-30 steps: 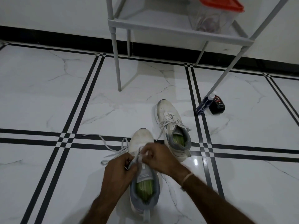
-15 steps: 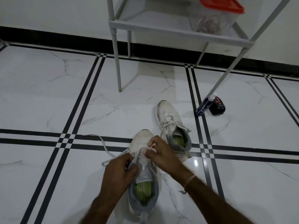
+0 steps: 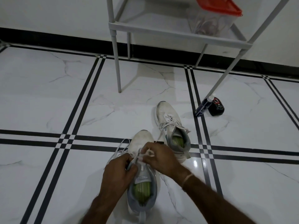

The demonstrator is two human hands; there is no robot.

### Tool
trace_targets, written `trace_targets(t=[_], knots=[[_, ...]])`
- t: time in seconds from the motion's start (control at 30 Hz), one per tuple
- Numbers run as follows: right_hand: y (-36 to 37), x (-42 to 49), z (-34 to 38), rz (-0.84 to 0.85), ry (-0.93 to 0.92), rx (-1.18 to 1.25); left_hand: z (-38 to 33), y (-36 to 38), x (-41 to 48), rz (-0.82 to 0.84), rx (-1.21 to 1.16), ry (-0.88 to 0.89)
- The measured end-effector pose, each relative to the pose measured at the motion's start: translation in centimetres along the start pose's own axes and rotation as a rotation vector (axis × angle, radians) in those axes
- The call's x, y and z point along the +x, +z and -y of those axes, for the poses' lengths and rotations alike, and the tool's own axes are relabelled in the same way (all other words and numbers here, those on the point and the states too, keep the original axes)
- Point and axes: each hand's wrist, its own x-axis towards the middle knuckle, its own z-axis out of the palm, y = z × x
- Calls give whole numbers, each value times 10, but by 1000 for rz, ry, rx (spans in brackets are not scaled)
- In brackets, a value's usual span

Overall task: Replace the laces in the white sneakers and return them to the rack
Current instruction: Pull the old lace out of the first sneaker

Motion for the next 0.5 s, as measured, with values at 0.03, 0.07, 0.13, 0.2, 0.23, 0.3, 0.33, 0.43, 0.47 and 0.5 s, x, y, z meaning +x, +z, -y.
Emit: trace_targets(t=[0.03,0.07,0.13,0.2,0.23,0.3,0.33,0.43,0.47,0.5], knots=[[7,3,-2,44,-12,-177,-1,0,0,-3,1,-1],[13,4,-2,43,-19,-237,-2,0,0,-6,0,0],[21,2,1,5,-38,-58,0,-1,-1,-8,-10,7],[11,-2,8,-76,118,574,4,-3,-1,-6,-21,21],[1,-1,11,-139,223,987,5,-3,0,-12,-24,32],[-21,-3,12,-231,342,1472,8,-1,0,-26,-22,36],[-29,-4,12,-235,354,1453,9,-1,0,-29,-19,30],[-28,-3,9,-138,141,636,8,3,0,-26,-21,15],[-17,-2,6,-79,45,302,7,4,0,-30,-26,10],[-6,-1,4,-11,2,35,5,4,0,-33,-33,8]])
